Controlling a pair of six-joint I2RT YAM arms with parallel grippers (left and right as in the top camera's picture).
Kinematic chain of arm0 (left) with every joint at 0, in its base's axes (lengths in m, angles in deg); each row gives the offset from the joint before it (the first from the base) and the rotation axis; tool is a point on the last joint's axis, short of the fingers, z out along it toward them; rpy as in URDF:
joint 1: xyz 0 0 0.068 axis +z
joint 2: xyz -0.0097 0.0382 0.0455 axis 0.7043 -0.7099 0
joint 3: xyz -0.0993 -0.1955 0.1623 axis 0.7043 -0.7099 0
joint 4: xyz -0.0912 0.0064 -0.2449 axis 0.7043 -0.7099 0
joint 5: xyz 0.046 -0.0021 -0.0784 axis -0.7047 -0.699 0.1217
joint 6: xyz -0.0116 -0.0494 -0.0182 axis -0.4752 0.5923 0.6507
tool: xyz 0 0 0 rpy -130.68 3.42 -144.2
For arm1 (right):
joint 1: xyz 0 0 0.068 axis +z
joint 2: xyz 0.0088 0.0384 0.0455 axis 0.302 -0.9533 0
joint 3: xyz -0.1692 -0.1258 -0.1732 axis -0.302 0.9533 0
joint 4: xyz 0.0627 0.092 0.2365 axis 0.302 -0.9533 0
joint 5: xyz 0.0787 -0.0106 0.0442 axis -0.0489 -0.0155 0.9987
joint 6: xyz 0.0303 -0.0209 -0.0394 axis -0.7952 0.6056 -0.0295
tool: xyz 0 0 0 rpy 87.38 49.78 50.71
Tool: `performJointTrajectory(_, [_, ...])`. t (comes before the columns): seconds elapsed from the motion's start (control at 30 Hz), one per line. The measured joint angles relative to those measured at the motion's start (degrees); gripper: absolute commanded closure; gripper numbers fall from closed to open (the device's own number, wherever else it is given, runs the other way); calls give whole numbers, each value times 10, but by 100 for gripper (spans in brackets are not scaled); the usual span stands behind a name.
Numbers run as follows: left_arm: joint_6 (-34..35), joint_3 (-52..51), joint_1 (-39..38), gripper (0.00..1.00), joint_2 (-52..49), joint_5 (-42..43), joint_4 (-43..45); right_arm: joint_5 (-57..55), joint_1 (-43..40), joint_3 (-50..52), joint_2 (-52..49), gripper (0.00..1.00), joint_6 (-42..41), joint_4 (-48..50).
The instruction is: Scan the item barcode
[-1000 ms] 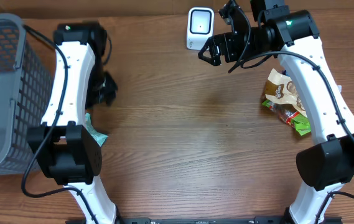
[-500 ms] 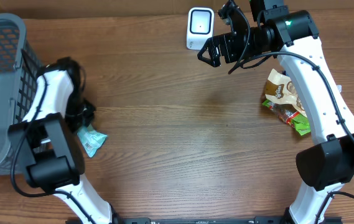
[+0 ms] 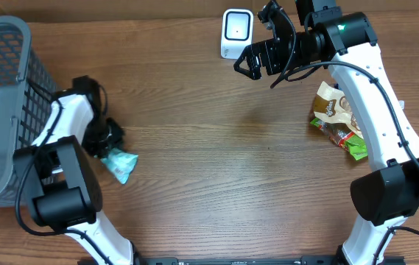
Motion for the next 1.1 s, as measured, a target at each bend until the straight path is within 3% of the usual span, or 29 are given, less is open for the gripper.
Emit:
performJointTrajectory(0.1, [-2, 0, -47, 83, 4, 40, 35, 0, 0, 0, 0, 0, 0, 0])
performJointTrajectory(0.27, [6, -1, -130, 83, 5, 134, 125, 0, 0, 0, 0, 0, 1, -2])
performJointTrajectory(0.4, [68, -5, -188, 87, 5, 226, 165, -3, 0, 0, 0, 0, -21, -10])
performJointTrajectory(0.57, [150, -9, -191, 92, 3, 284, 170, -57, -1, 0, -10, 0, -129, -17])
performJointTrajectory(0.7, [171, -9, -186, 94, 3, 297, 170, -80, -2, 10, -32, 0, -188, -13])
performJointTrajectory(0.87, [180, -9, -183, 96, 3, 305, 170, -83, -2, 53, -57, 8, -209, -2])
performJointTrajectory(1.1, [236, 32, -171, 96, -1, 390, 110, -62, -5, 112, -77, 8, -219, 30])
